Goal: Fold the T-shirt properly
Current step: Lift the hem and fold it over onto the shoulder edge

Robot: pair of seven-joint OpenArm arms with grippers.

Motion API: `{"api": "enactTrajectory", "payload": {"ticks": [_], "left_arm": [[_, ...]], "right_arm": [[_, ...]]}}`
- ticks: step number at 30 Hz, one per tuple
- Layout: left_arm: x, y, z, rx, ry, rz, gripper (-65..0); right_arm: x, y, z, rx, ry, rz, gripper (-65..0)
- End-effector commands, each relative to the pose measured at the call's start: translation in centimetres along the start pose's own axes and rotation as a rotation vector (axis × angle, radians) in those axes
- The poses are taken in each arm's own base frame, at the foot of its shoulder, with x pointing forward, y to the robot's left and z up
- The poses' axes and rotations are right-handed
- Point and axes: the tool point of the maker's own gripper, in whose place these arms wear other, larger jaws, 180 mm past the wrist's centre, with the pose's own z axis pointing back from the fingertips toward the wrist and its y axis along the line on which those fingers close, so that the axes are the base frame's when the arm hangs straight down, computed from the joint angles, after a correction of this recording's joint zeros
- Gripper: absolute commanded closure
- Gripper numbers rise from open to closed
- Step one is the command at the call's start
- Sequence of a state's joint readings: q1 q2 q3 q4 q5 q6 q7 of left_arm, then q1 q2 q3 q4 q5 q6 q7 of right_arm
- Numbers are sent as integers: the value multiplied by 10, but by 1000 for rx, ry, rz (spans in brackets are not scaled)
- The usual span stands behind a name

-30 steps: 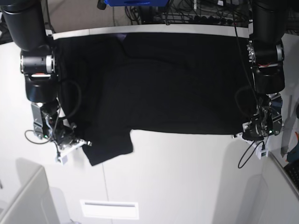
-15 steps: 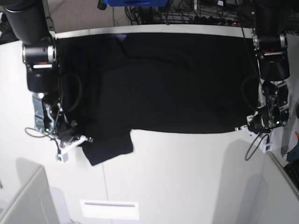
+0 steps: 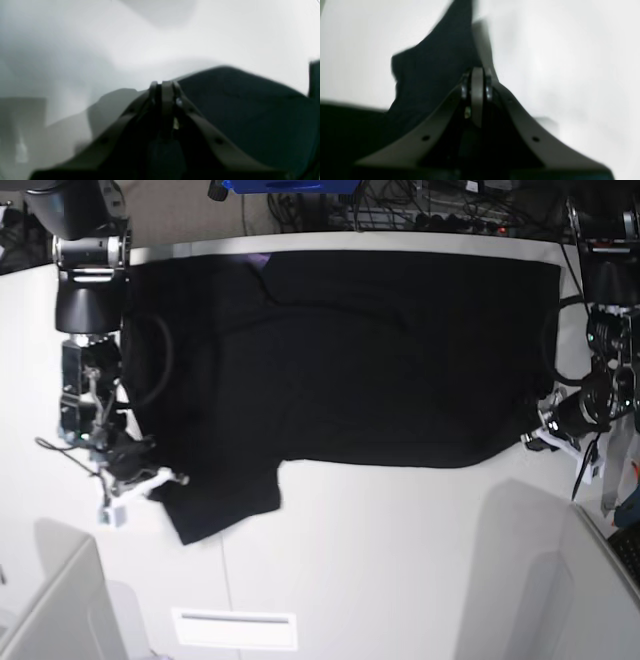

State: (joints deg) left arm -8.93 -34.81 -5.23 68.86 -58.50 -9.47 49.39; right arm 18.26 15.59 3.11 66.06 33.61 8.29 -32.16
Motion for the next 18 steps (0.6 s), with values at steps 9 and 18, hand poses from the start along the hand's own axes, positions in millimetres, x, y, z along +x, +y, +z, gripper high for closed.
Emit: {"api": "enactTrajectory", "payload": {"ticks": [9, 18], "left_arm": [[36, -16, 48, -110, -143, 13, 0], [15, -6, 59, -87, -119, 9, 0]], "right_arm": [[17, -19, 15, -27, -31, -16, 0], [6, 1, 48, 8, -53, 68, 0]]}}
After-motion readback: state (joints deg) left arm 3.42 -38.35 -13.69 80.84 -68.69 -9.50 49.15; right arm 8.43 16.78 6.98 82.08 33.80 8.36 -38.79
